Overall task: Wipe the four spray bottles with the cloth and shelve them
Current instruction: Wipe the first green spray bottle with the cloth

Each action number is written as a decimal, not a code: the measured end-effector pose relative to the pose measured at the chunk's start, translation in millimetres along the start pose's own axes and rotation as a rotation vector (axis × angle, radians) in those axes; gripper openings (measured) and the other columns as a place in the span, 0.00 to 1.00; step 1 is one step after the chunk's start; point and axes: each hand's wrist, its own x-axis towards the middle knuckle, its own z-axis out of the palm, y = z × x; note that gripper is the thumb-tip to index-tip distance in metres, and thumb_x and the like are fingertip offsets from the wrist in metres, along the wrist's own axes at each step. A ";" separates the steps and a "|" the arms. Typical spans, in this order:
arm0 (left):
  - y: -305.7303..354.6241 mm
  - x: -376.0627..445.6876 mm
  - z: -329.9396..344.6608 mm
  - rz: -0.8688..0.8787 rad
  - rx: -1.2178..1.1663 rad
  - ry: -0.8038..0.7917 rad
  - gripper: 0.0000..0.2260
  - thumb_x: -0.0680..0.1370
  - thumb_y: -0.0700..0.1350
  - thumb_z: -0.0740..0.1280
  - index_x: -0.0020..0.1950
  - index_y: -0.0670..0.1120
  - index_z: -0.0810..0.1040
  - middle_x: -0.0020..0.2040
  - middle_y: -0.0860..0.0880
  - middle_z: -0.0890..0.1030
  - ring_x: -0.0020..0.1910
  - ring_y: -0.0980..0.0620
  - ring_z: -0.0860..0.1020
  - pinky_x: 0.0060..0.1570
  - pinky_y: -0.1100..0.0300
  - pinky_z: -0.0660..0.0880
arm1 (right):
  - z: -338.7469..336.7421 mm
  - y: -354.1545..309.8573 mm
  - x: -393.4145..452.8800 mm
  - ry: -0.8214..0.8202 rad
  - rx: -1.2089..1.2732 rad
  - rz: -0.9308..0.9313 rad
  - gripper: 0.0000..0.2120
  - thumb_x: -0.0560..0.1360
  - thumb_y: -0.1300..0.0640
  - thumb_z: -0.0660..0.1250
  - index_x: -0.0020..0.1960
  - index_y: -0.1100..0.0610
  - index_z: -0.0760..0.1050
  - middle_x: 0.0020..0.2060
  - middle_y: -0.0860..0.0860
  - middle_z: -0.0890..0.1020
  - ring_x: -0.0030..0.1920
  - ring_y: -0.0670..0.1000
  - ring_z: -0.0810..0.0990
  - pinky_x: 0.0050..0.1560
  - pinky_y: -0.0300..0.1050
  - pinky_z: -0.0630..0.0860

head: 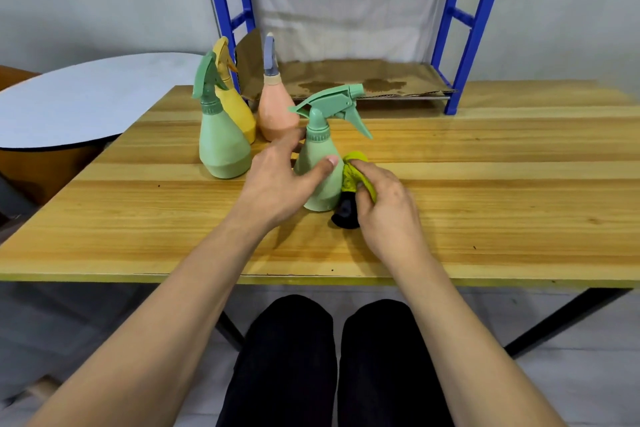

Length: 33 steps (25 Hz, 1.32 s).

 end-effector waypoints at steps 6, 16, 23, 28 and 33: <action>-1.6 0.0 6.3 -0.054 -0.030 0.059 0.22 0.80 0.60 0.68 0.70 0.52 0.72 0.61 0.53 0.82 0.61 0.45 0.80 0.60 0.48 0.78 | 0.5 -1.6 -2.2 -0.083 -0.026 0.038 0.25 0.81 0.58 0.62 0.77 0.52 0.65 0.73 0.50 0.73 0.70 0.53 0.72 0.67 0.38 0.64; -1.3 -6.3 13.7 -0.130 -0.173 0.257 0.20 0.80 0.58 0.68 0.68 0.50 0.72 0.53 0.57 0.80 0.53 0.55 0.79 0.54 0.57 0.75 | 8.8 -16.9 -21.9 0.025 0.057 0.030 0.22 0.80 0.61 0.63 0.73 0.55 0.72 0.68 0.54 0.78 0.68 0.55 0.76 0.68 0.44 0.69; -8.8 -8.8 -1.4 -0.109 -0.050 0.223 0.27 0.78 0.63 0.69 0.73 0.53 0.71 0.62 0.51 0.83 0.59 0.46 0.81 0.59 0.47 0.78 | 20.2 -11.3 21.5 0.008 -0.008 0.063 0.21 0.79 0.63 0.62 0.71 0.54 0.74 0.66 0.54 0.79 0.65 0.57 0.77 0.66 0.43 0.69; -26.1 12.2 -14.7 -0.098 0.046 -0.051 0.32 0.71 0.72 0.64 0.71 0.59 0.72 0.61 0.49 0.78 0.57 0.48 0.78 0.60 0.50 0.76 | 23.4 1.0 26.5 -0.077 -0.043 -0.021 0.22 0.79 0.65 0.62 0.72 0.53 0.73 0.67 0.54 0.77 0.66 0.56 0.75 0.67 0.44 0.67; -47.5 16.9 -40.2 -0.015 -0.190 -0.341 0.34 0.72 0.65 0.73 0.74 0.53 0.71 0.70 0.53 0.77 0.67 0.52 0.78 0.68 0.48 0.76 | 28.4 1.5 31.2 -0.073 -0.113 -0.040 0.22 0.78 0.64 0.62 0.71 0.52 0.74 0.66 0.54 0.78 0.66 0.57 0.75 0.68 0.48 0.70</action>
